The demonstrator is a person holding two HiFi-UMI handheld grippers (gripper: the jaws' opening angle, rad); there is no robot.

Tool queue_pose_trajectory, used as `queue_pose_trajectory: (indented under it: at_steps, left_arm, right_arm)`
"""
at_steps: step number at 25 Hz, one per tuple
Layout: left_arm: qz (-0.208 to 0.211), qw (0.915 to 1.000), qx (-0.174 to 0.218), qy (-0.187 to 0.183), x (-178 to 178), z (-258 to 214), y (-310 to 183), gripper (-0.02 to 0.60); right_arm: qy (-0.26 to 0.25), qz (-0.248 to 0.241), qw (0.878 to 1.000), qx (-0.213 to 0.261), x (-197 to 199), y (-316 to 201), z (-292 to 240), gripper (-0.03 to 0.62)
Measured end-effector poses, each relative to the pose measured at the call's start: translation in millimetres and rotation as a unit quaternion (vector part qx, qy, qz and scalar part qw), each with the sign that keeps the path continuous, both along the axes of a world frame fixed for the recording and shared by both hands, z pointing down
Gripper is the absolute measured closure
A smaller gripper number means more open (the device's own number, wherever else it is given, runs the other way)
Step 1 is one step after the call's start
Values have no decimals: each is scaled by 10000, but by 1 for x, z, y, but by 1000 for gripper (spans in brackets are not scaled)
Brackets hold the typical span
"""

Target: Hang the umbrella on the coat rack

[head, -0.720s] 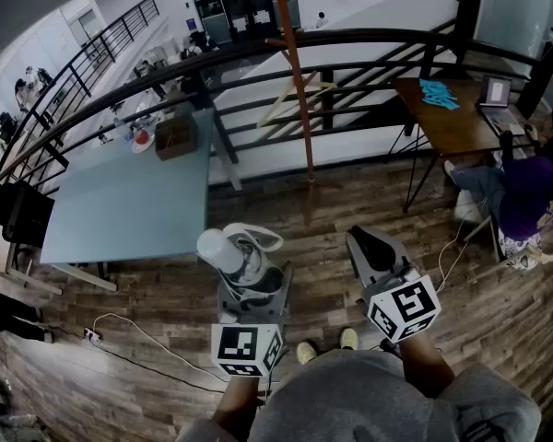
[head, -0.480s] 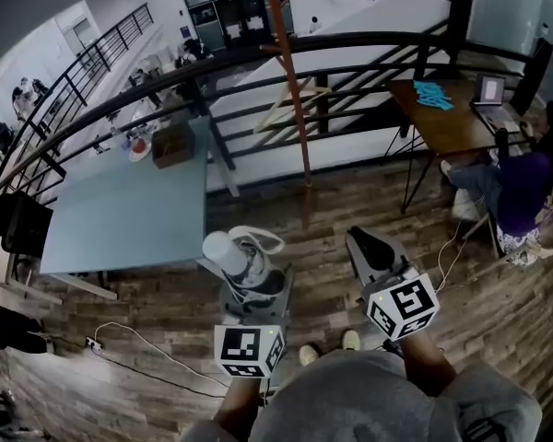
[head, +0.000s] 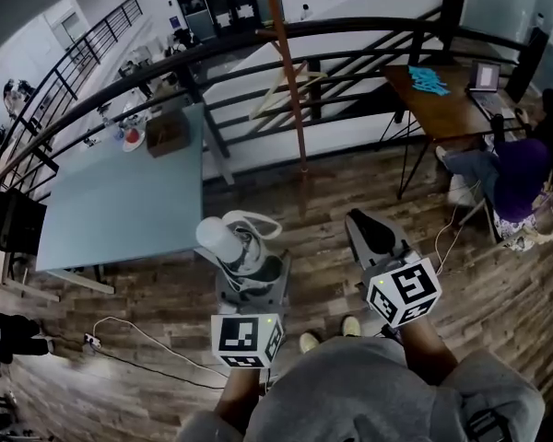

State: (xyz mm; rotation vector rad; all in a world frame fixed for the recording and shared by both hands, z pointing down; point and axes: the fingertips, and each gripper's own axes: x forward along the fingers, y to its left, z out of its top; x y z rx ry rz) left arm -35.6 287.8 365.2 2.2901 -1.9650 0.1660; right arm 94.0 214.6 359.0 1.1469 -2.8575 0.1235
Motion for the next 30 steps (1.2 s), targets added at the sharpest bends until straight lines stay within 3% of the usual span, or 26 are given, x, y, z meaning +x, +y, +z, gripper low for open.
queue_pose_trajectory:
  at_steps: [17, 30]
  left_arm:
    - [-71, 9999, 98, 56, -36, 3, 33, 298]
    - [-141, 9997, 192, 58, -48, 3, 5, 298]
  right_arm:
    - [-36, -155, 9999, -60, -41, 34, 3, 551]
    - [-12, -230, 9997, 103, -55, 3, 3, 551]
